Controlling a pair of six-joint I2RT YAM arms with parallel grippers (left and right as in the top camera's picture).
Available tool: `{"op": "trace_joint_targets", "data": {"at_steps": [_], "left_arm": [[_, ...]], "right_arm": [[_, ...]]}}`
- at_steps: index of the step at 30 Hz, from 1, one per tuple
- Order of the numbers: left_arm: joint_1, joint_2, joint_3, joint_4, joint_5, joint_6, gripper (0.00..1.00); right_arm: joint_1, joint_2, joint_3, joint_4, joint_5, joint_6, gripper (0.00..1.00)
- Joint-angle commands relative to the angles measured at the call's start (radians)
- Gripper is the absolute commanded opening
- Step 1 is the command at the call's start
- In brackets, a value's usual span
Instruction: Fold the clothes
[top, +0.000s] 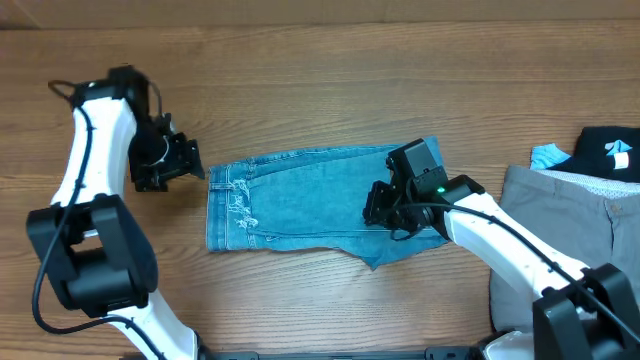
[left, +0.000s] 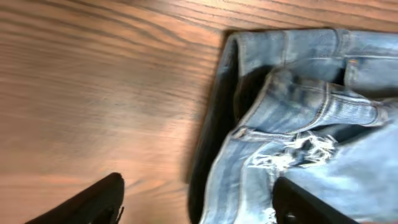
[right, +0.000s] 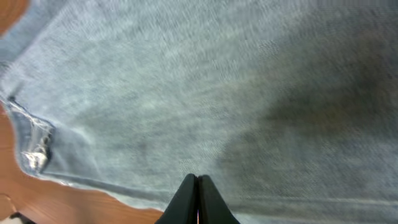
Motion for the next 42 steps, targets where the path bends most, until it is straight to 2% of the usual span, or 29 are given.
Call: {"op": "trace_joint_targets", "data": {"at_steps": [1,3,5,10,17,19,22,25,26,28,33,36,42], "left_arm": [[0.018,-0.021,-0.111,0.055,0.253,0.142,0.81],[0.017,-0.021,-0.169,0.091,0.253,0.146,0.82],[0.017,-0.021,-0.233,0.140,0.253,0.130,0.99],[0.031,-0.021,-0.348,0.272,0.212,0.078,1.00],[-0.006,-0.019,-0.533,0.467,0.349,0.079,0.99],[-0.029,-0.019,-0.588,0.529,0.362,0.075,0.93],[-0.041,-0.019,-0.656,0.600,0.363,0.063,0.74],[-0.040,-0.019,-0.700,0.642,0.362,0.051,0.38],[-0.040,-0.019,-0.703,0.641,0.362,0.051,0.20],[-0.039,-0.020,-0.703,0.636,0.362,0.052,0.06],[0.016,-0.021,-0.650,0.547,0.362,0.055,0.04],[0.080,-0.023,-0.537,0.388,0.362,0.113,0.04],[0.168,-0.023,-0.197,0.052,0.351,0.203,0.04]], "right_arm": [[-0.004,0.095,0.008,0.023,-0.002,0.082,0.04],[-0.004,0.142,0.008,0.031,-0.005,0.100,0.04],[-0.004,0.202,0.008,0.045,-0.031,0.101,0.04],[-0.004,0.271,0.008,0.064,-0.091,0.101,0.04],[-0.004,0.271,0.008,0.082,-0.096,0.100,0.04],[-0.004,0.271,0.008,0.082,-0.097,0.100,0.04],[-0.004,0.271,0.008,0.082,-0.097,0.100,0.04],[-0.004,0.271,0.008,0.083,-0.097,0.100,0.04],[-0.004,0.271,0.008,0.082,-0.097,0.100,0.04],[-0.004,0.271,0.008,0.082,-0.101,0.097,0.04],[-0.004,0.271,0.008,0.082,-0.113,0.089,0.04],[-0.004,0.261,0.011,0.077,-0.156,0.050,0.04],[-0.004,0.186,0.011,0.037,-0.159,0.042,0.04]]}}
